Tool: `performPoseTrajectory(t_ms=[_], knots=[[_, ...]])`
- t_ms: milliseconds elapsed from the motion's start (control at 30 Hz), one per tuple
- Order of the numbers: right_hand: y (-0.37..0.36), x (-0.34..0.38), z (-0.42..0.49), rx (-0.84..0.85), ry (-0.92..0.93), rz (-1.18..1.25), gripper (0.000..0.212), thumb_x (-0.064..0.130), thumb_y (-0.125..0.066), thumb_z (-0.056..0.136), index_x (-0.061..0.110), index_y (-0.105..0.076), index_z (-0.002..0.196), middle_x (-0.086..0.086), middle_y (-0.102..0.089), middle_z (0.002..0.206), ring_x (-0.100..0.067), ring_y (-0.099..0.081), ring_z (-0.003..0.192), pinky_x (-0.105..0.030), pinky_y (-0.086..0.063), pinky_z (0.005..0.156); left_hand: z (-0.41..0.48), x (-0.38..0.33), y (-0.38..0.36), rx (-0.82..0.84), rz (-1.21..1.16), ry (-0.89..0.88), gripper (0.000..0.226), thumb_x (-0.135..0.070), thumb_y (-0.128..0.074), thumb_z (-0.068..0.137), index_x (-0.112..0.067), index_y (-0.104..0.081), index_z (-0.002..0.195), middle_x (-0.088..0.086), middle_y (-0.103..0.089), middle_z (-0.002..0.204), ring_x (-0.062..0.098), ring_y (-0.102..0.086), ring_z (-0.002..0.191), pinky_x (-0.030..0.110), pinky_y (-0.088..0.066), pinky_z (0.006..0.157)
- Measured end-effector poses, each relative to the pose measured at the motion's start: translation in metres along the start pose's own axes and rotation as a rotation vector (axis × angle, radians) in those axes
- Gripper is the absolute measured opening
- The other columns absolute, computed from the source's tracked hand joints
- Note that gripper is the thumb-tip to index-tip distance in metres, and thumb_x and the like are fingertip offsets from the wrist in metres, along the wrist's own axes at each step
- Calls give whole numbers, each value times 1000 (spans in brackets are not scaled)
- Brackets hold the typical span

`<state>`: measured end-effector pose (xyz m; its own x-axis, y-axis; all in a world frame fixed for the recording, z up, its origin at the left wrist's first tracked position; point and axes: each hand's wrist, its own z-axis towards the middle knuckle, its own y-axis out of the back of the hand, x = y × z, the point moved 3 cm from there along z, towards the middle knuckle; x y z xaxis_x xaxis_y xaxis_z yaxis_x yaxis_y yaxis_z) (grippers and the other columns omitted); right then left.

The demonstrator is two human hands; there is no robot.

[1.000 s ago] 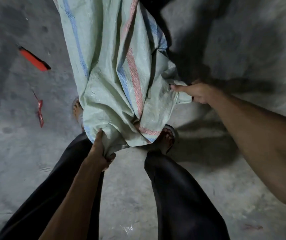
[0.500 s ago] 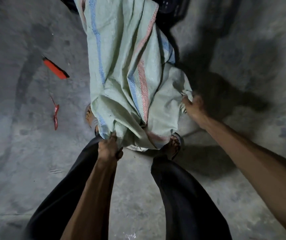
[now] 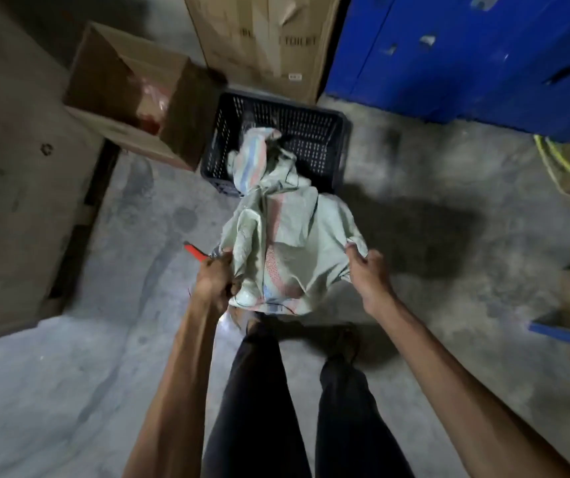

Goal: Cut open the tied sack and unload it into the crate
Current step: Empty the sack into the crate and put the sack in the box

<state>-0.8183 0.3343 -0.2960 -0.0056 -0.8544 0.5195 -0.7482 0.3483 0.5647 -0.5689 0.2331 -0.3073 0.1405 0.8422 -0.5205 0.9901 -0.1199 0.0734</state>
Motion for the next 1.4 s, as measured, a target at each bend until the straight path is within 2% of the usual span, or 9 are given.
performPoseTrajectory(t_ms=[100,167,233,367,433,600,733,900,1400], knots=[[11,60,-28,-31,-16,96,35,37,-56,96,3,-62,90,-12,-62,79,-25,-58,69,-30,-43,63,-16,-63,16,40,3,-32,37,-9,-31,108,10,-49,135,12,-43,81,9,-31,29,20,-25,26],[14,96,-37,-63,0,157,32,30,-58,95,-1,-67,92,-15,-66,82,-20,-59,62,-26,-45,54,-27,-98,23,100,-8,-87,34,-5,-30,107,3,-63,107,7,-46,55,8,-30,26,16,-23,26],[18,126,-43,-69,-6,261,31,23,-59,94,-6,-69,97,-16,-68,85,-28,-67,73,-26,-52,63,-39,-129,29,124,6,-141,38,-3,-30,106,-2,-61,85,1,-43,39,8,-29,23,14,-20,27],[38,186,-50,-54,-9,414,33,21,-60,91,-4,-66,111,-24,-71,108,-38,-69,100,-48,-55,86,-55,-193,29,210,-19,-217,43,-3,-26,107,-6,-51,72,0,-40,37,6,-28,23,14,-18,26],[49,221,-51,-28,51,457,26,21,-60,90,1,-68,104,-23,-70,108,-39,-68,101,-47,-55,83,-63,-224,23,288,-120,-201,44,-5,-24,108,-10,-43,68,-1,-37,37,8,-29,22,14,-21,24],[89,322,-39,10,177,579,20,19,-61,86,13,-56,68,-10,-62,75,-28,-66,77,-43,-56,69,-75,-310,1,381,-238,-217,42,-9,-20,108,-12,-43,72,-3,-39,39,6,-31,24,14,-21,22],[115,369,-22,26,180,694,19,17,-59,88,13,-54,71,-8,-60,72,-26,-63,70,-44,-56,70,-87,-359,-10,381,-270,-243,42,-6,-19,106,-11,-45,73,-3,-41,39,5,-33,25,14,-21,22],[138,396,-8,53,187,759,19,17,-56,91,14,-50,73,-7,-55,68,-23,-56,60,-24,-41,45,-99,-411,1,351,-357,-223,43,-8,-21,104,-14,-42,68,-3,-40,37,5,-31,26,13,-18,27],[181,504,-47,70,437,921,11,16,-62,87,11,-59,78,0,-70,54,-16,-68,46,-22,-47,44,-158,-519,-24,461,-325,-482,29,-5,-31,102,-9,-50,80,-1,-41,44,7,-31,30,17,-20,24]])
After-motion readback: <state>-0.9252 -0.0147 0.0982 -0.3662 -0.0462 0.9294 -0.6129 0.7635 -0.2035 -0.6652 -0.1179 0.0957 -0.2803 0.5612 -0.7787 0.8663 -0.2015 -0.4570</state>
